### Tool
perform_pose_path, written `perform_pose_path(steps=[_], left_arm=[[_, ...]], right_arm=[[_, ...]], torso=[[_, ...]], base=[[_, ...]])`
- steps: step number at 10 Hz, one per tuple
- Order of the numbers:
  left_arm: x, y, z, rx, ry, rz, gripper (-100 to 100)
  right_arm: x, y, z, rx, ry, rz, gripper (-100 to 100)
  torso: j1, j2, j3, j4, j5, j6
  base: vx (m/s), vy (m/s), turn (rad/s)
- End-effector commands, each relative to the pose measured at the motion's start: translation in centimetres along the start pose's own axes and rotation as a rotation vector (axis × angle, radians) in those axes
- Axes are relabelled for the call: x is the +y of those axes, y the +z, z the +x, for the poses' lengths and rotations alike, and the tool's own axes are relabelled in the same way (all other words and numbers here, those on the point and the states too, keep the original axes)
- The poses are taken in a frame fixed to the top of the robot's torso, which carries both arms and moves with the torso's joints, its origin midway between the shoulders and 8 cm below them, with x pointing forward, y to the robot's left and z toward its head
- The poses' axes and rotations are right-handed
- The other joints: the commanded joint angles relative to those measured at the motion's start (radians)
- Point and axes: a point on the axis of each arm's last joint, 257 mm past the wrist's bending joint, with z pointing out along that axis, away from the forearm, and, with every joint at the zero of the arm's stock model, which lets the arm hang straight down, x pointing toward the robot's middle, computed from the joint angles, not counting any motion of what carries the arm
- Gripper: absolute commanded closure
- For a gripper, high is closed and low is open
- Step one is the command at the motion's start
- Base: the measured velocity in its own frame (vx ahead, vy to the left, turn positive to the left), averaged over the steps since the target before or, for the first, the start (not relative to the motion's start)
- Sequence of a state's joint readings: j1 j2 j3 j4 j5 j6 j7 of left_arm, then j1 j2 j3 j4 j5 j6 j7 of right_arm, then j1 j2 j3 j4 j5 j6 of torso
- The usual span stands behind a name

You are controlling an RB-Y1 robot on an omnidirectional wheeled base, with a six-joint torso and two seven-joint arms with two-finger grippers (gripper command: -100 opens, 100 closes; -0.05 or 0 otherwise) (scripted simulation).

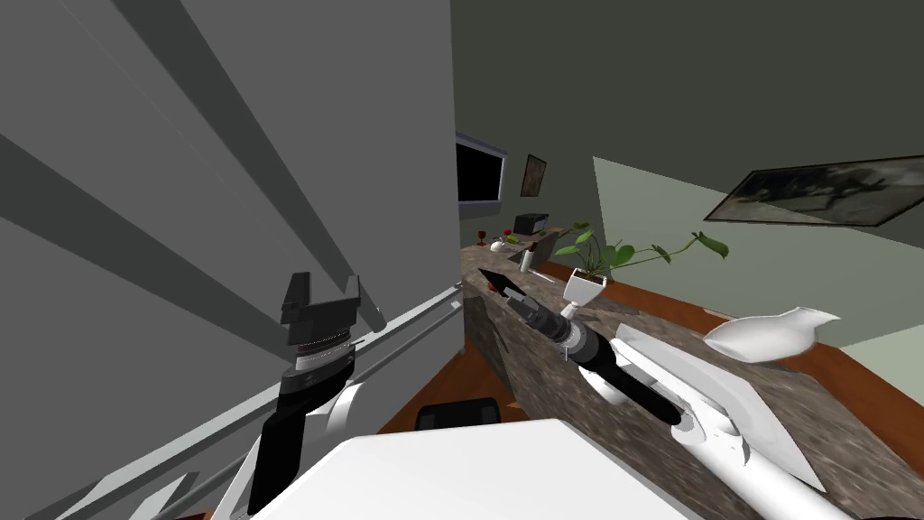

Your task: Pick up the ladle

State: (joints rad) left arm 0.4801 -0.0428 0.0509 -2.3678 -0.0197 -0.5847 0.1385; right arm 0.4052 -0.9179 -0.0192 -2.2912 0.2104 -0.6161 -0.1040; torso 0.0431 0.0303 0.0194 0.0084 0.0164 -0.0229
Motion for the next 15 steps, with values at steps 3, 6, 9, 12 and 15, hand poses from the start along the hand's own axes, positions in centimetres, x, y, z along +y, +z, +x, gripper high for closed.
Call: perform_pose_path(steps=[3,6,9,12,15], left_arm=[[0.0,0.0,0.0,0.001,-0.001,0.000,0],[0.0,0.0,0.0,0.001,-0.001,0.000,0],[0.0,0.0,0.1,0.001,-0.001,0.000,0],[0.0,0.0,0.1,0.001,-0.001,0.000,0],[0.0,0.0,0.1,0.001,-0.002,0.000,0]], right_arm=[[-1.7,-0.8,2.1,0.125,-0.040,0.034,-100],[-2.6,-1.4,3.4,0.214,-0.064,0.053,-100],[-3.7,-2.4,4.7,0.312,-0.089,0.075,-100],[-4.9,-3.4,5.8,0.391,-0.106,0.100,-100],[-7.3,-5.8,7.5,0.504,-0.120,0.162,-100]], torso=[[0.001,0.000,0.000,0.000,0.000,-0.001],[0.003,0.000,0.000,0.000,0.001,-0.001],[0.002,-0.001,0.000,0.000,0.001,-0.002],[0.003,-0.001,0.000,0.000,0.001,-0.001],[0.004,-0.001,0.000,0.000,0.001,-0.002]], base=[[0.009,-0.019,0.103],[0.013,-0.018,0.048],[0.017,-0.028,0.076],[0.019,-0.025,0.044],[0.022,-0.026,0.069]])
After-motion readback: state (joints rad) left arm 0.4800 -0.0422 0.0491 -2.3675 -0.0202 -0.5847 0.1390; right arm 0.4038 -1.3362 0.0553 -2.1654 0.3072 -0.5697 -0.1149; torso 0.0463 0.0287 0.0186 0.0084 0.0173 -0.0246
